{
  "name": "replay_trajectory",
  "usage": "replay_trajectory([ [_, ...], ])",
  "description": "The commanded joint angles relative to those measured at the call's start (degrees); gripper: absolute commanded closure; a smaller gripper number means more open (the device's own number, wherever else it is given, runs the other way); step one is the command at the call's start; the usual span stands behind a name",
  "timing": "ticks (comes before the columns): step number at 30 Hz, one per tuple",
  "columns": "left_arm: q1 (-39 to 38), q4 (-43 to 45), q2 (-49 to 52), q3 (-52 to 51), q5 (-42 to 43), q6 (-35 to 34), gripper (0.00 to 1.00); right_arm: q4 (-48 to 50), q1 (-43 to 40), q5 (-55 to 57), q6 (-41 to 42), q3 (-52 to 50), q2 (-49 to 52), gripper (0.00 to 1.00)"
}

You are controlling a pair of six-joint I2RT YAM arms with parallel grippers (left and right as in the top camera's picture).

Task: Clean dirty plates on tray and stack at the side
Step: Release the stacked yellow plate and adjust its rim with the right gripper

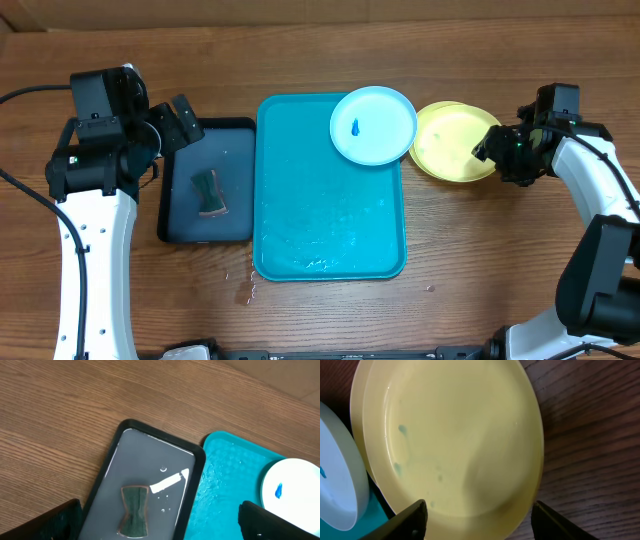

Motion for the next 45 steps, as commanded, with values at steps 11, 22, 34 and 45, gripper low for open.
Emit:
replay_trajectory([
  [11, -0.1, 0.1, 0.3, 0.2, 0.5, -0.5, 0.00, 2.1, 0.2, -2.6, 0.0, -0.3, 2.0, 0.30],
  [22, -0.1, 0.1, 0.3, 0.2, 0.5, -0.5, 0.00, 5.6, 0.2, -5.0, 0.0, -0.3, 2.1, 0.25],
  [34, -0.1, 0.1, 0.3, 0.2, 0.5, -0.5, 0.00, 6.8, 0.2, -4.6, 0.0, -0.3, 2.1, 0.22],
  [45, -0.1, 0.1, 0.3, 0.2, 0.5, -0.5, 0.00, 5.8, 0.3, 3.6, 4.8, -0.3, 2.1, 0.22],
])
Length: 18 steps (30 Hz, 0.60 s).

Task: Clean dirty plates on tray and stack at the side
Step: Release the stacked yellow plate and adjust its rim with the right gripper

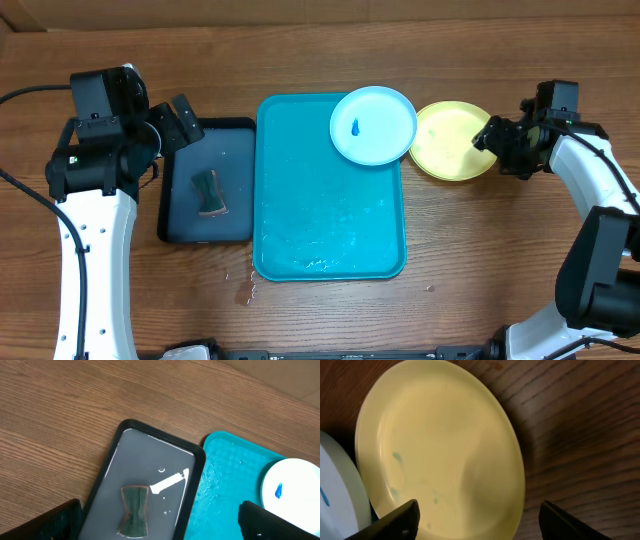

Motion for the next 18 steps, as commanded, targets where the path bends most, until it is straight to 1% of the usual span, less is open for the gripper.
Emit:
replay_trajectory([
  [1, -0.1, 0.1, 0.3, 0.2, 0.5, -0.5, 0.00, -0.6, 0.4, 2.1, 1.6, -0.3, 0.2, 0.22],
  [10, -0.1, 0.1, 0.3, 0.2, 0.5, -0.5, 0.00, -0.7, 4.5, 2.0, 1.6, -0.7, 0.2, 0.21],
  [13, -0.1, 0.1, 0.3, 0.2, 0.5, -0.5, 0.00, -0.7, 5.8, 4.1, 1.7, -1.2, 0.2, 0.15],
  [15, -0.1, 0.1, 0.3, 0.2, 0.5, -0.5, 0.00, -0.2, 6.3, 6.1, 2.3, -1.9, 0.2, 0.13],
  [18, -0.1, 0.1, 0.3, 0.2, 0.5, -0.5, 0.00, 2.6, 6.8, 7.0, 3.1, -4.1, 0.2, 0.09],
])
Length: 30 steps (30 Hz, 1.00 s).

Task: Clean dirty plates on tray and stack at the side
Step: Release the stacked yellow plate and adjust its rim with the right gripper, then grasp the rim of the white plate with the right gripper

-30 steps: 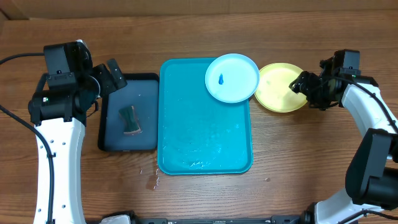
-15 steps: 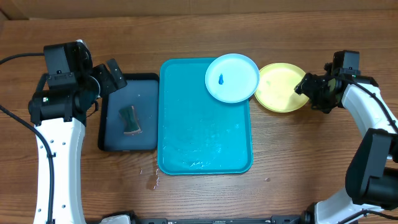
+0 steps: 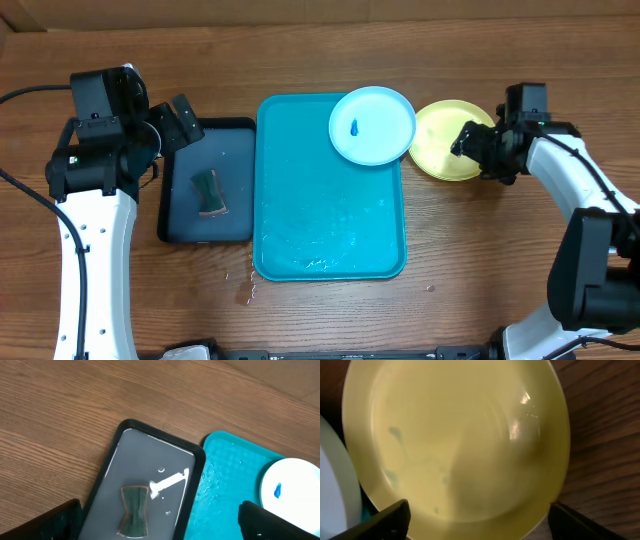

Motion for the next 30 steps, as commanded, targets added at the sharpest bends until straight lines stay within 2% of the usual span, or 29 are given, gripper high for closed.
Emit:
replay_trajectory([
  [1, 0.0, 0.1, 0.3, 0.2, 0.5, -0.5, 0.00, 2.6, 0.3, 2.7, 1.0, -2.6, 0.2, 0.07],
  [8, 0.0, 0.1, 0.3, 0.2, 0.5, -0.5, 0.00, 3.5, 0.3, 0.8, 0.7, -1.2, 0.1, 0.08],
  [10, 0.0, 0.1, 0.3, 0.2, 0.5, -0.5, 0.00, 2.3, 0.3, -1.7, 0.0, 1.0, 0.1, 0.11],
  [14, 0.0, 0.1, 0.3, 0.2, 0.5, -0.5, 0.00, -2.6, 0.5, -6.0, -2.4, 7.7, 0.1, 0.27],
  [18, -0.1, 0.1, 0.3, 0.2, 0.5, -0.5, 0.00, -5.0, 2.6, -5.7, -6.8, 13.3, 0.1, 0.33],
  [30, -0.1, 0.1, 0.3, 0.2, 0.5, -0.5, 0.00, 5.7, 13.1, 2.6, -7.2, 11.6, 0.3, 0.33],
])
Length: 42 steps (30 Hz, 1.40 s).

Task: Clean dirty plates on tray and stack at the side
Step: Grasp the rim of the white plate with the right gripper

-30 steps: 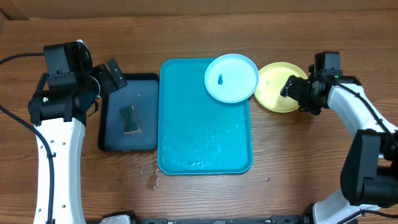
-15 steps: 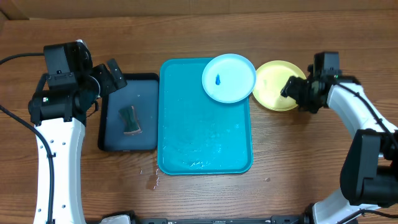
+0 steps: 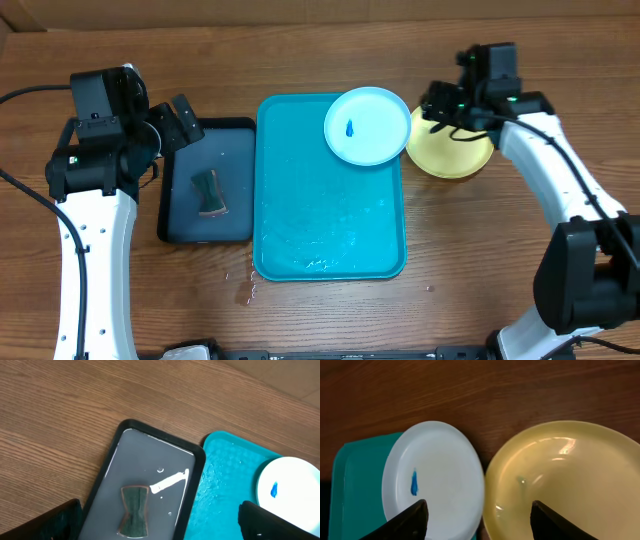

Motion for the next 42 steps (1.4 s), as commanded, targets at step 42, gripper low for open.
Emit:
replay_trajectory([
  [42, -0.1, 0.1, 0.3, 0.2, 0.5, -0.5, 0.00, 3.7, 4.6, 3.8, -0.3, -1.9, 10.8, 0.64],
])
